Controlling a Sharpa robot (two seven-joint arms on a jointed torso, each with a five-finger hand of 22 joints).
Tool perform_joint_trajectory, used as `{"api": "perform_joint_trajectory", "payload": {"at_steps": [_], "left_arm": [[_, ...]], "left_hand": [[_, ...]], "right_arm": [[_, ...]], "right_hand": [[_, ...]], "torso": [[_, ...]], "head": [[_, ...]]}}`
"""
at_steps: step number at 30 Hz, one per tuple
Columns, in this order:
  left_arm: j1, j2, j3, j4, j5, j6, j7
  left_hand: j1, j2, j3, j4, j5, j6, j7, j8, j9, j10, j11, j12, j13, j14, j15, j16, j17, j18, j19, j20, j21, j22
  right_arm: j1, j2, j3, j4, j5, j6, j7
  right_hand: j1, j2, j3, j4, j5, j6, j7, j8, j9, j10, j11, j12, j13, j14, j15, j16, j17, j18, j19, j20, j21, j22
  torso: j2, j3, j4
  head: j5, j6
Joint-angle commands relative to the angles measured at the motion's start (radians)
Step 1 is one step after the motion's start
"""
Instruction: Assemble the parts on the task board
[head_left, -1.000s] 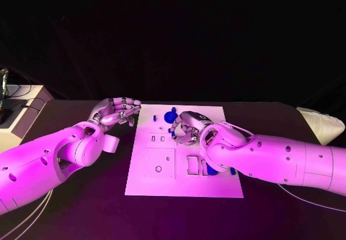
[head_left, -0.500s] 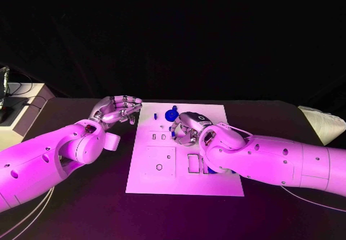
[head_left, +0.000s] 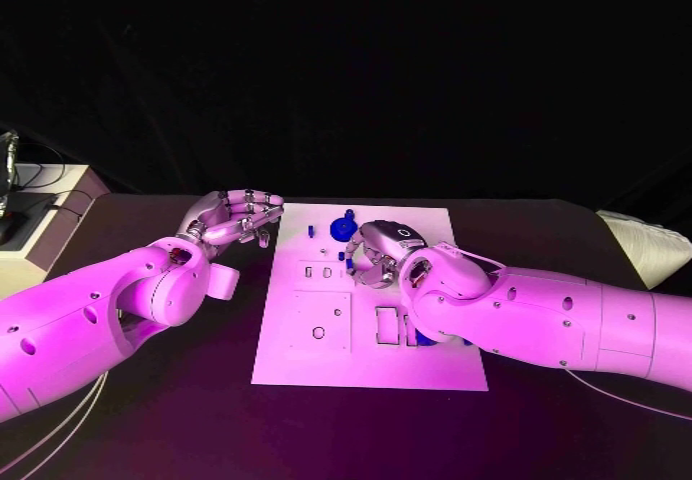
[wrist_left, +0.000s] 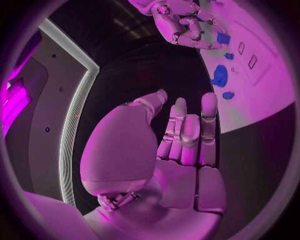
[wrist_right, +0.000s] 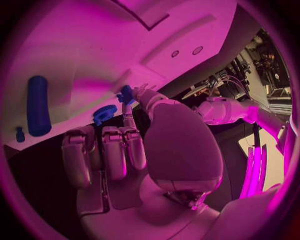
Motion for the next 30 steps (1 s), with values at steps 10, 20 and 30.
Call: {"api": "perform_joint_trajectory", "payload": {"at_steps": [10,20,30], "left_arm": [[0.0,0.0,0.001,0.0,-0.003,0.014,0.002],[0.0,-0.001,0.001,-0.001,-0.003,0.014,0.002],[0.0,-0.002,0.001,-0.005,-0.005,0.013,0.002]], "left_hand": [[-0.01,0.002,-0.001,0.004,-0.002,0.002,0.002,0.006,0.001,0.003,-0.001,0.007,-0.001,0.005,0.003,0.005,-0.001,0.006,0.003,0.001,0.005,0.001],[-0.01,0.002,-0.001,0.004,-0.002,0.002,0.002,0.006,0.001,0.003,-0.001,0.007,-0.001,0.005,0.003,0.005,-0.001,0.006,0.003,0.001,0.005,0.001],[-0.009,0.002,0.001,0.005,-0.002,-0.001,0.002,0.007,0.001,-0.001,-0.001,0.006,-0.003,0.006,0.003,0.005,-0.001,0.006,0.003,0.0,0.005,0.0]], "right_arm": [[-0.006,0.01,0.0,-0.009,-0.022,0.006,0.003],[-0.008,0.011,0.0,-0.01,-0.019,0.015,0.003],[-0.01,0.004,0.0,-0.001,-0.014,-0.017,0.016]], "right_hand": [[-0.018,-0.003,0.003,0.001,-0.011,-0.006,0.004,0.004,0.001,0.103,-0.006,0.002,0.263,0.104,-0.003,0.007,0.263,-0.007,0.105,-0.001,0.002,0.263],[-0.03,-0.012,-0.003,0.004,-0.018,-0.014,0.007,0.001,0.0,0.103,-0.003,0.002,0.263,0.104,0.0,0.007,0.263,-0.007,0.105,0.001,0.002,0.263],[-0.031,-0.01,-0.002,0.004,-0.021,-0.015,0.006,0.001,0.0,0.103,-0.003,0.002,0.263,0.104,0.0,0.007,0.263,-0.007,0.105,0.001,0.002,0.263]], "torso": [[-0.001,-0.0002,-0.0006],[-0.001,-0.0003,-0.0004],[-0.001,0.0,-0.0011]], "head": [[0.004,-0.004],[0.002,-0.001],[0.004,-0.003]]}}
